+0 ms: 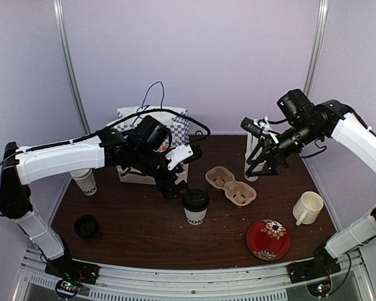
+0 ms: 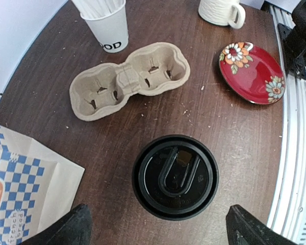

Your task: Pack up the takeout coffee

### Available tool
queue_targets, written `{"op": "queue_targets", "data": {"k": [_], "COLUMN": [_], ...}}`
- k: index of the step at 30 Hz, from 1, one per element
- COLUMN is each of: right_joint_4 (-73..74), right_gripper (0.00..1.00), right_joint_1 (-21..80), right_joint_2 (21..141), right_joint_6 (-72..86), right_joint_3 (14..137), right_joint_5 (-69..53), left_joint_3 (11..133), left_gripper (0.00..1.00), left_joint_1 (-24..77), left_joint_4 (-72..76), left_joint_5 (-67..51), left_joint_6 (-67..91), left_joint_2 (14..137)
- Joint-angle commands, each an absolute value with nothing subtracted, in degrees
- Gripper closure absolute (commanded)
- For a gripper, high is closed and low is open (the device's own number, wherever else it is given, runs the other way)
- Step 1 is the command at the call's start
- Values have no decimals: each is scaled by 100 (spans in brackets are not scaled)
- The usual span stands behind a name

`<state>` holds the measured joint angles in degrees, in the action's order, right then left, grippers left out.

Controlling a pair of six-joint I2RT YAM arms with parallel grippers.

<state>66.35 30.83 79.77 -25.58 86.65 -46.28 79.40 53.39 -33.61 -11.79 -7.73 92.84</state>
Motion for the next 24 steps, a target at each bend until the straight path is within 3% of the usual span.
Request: {"op": "queue_targets", "data": {"k": [1, 11, 24], "right_joint_4": [6602, 6406, 6311], "right_gripper": [28, 27, 27], "right_joint_1": [2371, 1802, 1798], "right_joint_2": [7285, 6950, 7179], "right_joint_6": [-2899, -2769, -2720], "right_joint_3": [8429, 8141, 8132], "right_joint_5": [-5120, -5477, -5712], "left_joint_3": [8649, 9415, 9474], "left_gripper": [6, 11, 14], "left_joint_1": [5370, 5401, 5519], "left_joint_4": [-3845, -4439, -4447], "left_joint_5": [-1515, -2146, -1676], "left_joint_6": [-1589, -1729, -1678], "left_joint_2": [9878, 10778, 11147]}}
